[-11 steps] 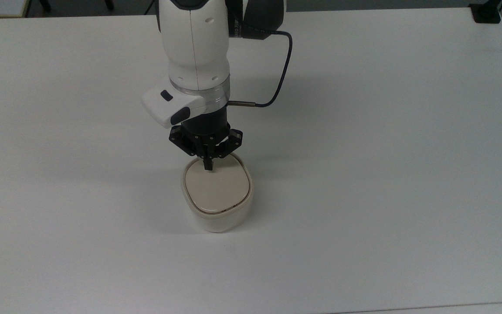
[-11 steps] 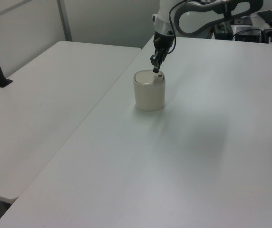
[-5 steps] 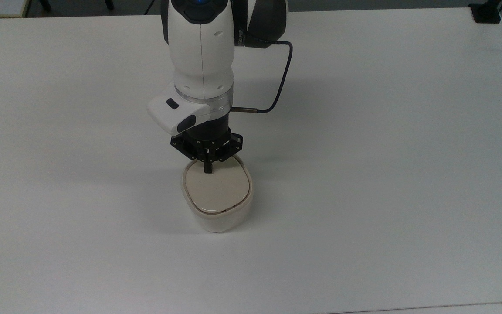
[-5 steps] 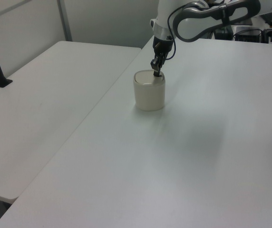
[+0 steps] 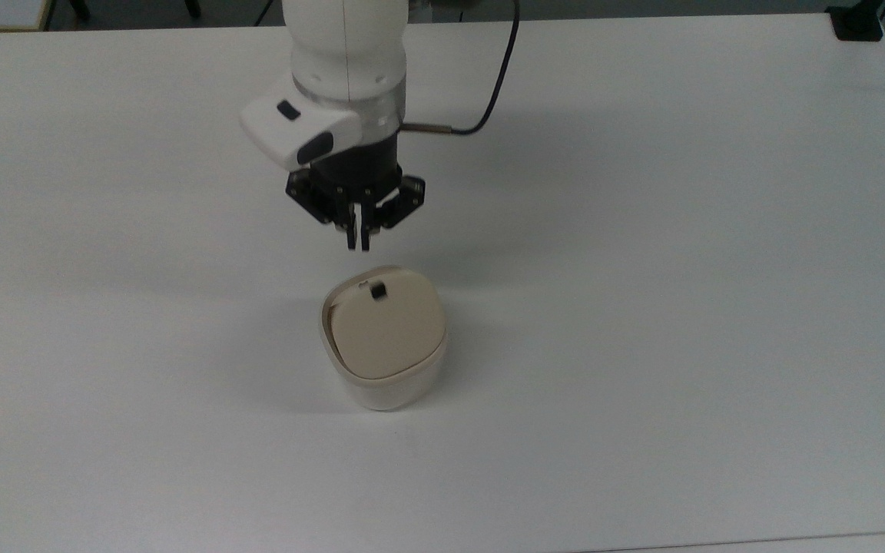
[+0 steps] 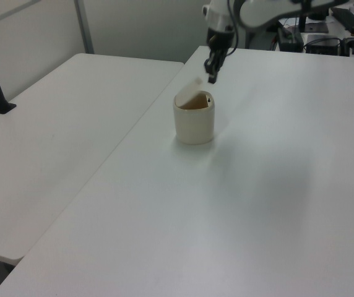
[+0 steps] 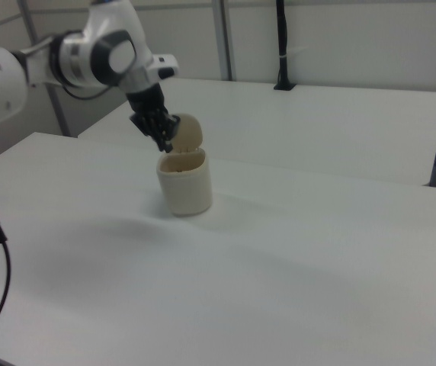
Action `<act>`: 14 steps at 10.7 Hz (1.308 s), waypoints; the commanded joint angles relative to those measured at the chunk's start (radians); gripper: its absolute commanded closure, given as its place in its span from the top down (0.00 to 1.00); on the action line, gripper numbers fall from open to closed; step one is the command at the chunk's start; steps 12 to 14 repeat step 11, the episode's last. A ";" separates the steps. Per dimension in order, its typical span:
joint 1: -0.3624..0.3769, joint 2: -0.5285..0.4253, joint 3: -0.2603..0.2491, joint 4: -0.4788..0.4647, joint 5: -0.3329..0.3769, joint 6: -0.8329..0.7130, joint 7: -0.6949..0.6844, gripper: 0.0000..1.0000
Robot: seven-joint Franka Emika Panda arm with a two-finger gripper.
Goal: Open the trash bin
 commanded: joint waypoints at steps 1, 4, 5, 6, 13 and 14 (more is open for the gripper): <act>0.007 -0.253 -0.007 -0.207 0.005 -0.149 -0.017 0.90; 0.004 -0.356 -0.019 -0.286 0.005 -0.182 -0.026 1.00; -0.002 -0.371 -0.027 -0.288 0.007 -0.191 -0.066 1.00; -0.002 -0.378 -0.047 -0.288 0.007 -0.212 -0.110 1.00; -0.003 -0.379 -0.056 -0.285 0.030 -0.269 -0.122 1.00; -0.003 -0.379 -0.056 -0.285 0.030 -0.269 -0.122 1.00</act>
